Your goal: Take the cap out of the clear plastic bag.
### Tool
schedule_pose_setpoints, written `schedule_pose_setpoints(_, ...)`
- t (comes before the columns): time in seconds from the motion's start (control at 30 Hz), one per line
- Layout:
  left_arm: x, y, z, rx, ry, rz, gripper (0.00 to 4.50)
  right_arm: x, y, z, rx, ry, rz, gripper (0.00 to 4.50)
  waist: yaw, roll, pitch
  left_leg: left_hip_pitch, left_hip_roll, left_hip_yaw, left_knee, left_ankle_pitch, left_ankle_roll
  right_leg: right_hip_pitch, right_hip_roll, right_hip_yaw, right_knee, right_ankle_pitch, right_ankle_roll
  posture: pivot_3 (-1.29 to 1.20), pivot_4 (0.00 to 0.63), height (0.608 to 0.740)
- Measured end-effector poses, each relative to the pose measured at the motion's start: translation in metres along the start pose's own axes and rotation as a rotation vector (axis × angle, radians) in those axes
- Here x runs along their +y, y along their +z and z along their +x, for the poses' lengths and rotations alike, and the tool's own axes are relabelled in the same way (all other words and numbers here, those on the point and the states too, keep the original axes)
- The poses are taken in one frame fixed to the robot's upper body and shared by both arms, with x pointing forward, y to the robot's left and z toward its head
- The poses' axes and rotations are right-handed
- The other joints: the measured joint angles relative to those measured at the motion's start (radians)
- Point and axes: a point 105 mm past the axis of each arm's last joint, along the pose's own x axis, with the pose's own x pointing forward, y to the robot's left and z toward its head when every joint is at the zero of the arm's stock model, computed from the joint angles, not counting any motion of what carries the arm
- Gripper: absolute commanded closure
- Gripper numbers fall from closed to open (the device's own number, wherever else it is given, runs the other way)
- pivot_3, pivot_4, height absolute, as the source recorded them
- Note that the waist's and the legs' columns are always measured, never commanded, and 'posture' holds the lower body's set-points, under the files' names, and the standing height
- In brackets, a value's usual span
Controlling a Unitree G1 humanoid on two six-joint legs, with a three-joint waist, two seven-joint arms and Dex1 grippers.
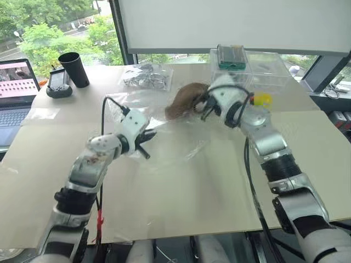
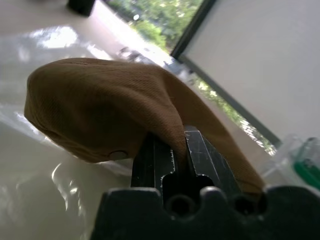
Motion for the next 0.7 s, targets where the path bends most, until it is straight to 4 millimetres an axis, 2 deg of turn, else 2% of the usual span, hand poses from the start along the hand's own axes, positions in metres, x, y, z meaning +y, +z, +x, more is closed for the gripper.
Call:
schedule_pose_setpoints(0.1,-0.004,-0.018,-0.009,0.014,-0.013,0.028,4.5,0.032,-0.02,-0.01,0.06,0.153,-0.003,4.48,0.003,0.0,0.0,0.0,0.0,0.0,0.0,0.0,0.0,0.0,0.0,0.0,0.0,0.001,0.0,0.0,0.15,0.74)
schedule_pose_setpoints(0.17,-0.005,-0.026,-0.011,0.017,-0.015,0.035,4.5,0.043,-0.02,-0.019,0.077,0.235,-0.013,4.48,0.003,0.0,0.0,0.001,0.0,0.0,0.001,0.0,0.0,0.001,0.0,0.0,0.0,0.002,0.0,0.0,0.15,0.74)
schedule_pose_setpoints(0.33,-0.006,-0.039,-0.012,0.006,-0.012,0.043,4.5,0.06,-0.015,-0.039,0.115,0.386,0.005,4.48,0.002,0.0,0.0,0.004,0.001,0.0,0.001,0.0,0.0,0.004,0.001,-0.001,0.0,0.001,0.0,0.0,0.15,0.74)
schedule_pose_setpoints(0.5,-0.013,-0.054,-0.012,0.006,-0.024,0.047,4.5,0.073,-0.021,-0.036,0.148,0.394,0.097,4.48,-0.001,0.0,0.0,0.007,0.001,0.0,0.001,0.0,0.0,0.006,0.002,0.0,0.0,0.001,0.0,0.0,0.15,0.74)
schedule_pose_setpoints(0.57,-0.014,-0.056,-0.012,0.003,-0.026,0.055,4.5,0.076,-0.02,-0.031,0.144,0.377,0.107,3.76,-0.001,0.0,0.0,0.009,0.001,0.0,0.001,0.0,0.0,0.008,0.002,-0.001,-0.001,0.001,0.0,0.0,0.15,0.74)
schedule_pose_setpoints(0.67,-0.016,-0.058,-0.011,-0.003,-0.031,0.051,3.82,0.079,-0.023,-0.024,0.152,0.345,0.126,2.92,0.001,0.0,0.0,0.009,0.001,0.0,0.001,0.0,0.0,0.01,0.001,-0.001,-0.002,0.001,0.0,0.0,0.15,0.74)
schedule_pose_setpoints(0.7,-0.017,-0.058,-0.01,-0.006,-0.034,0.052,3.4,0.08,-0.025,-0.023,0.157,0.336,0.131,2.55,0.001,0.0,0.0,0.009,0.001,0.0,0.001,0.0,0.0,0.01,0.001,-0.001,-0.002,0.001,0.0,0.0,0.15,0.74)
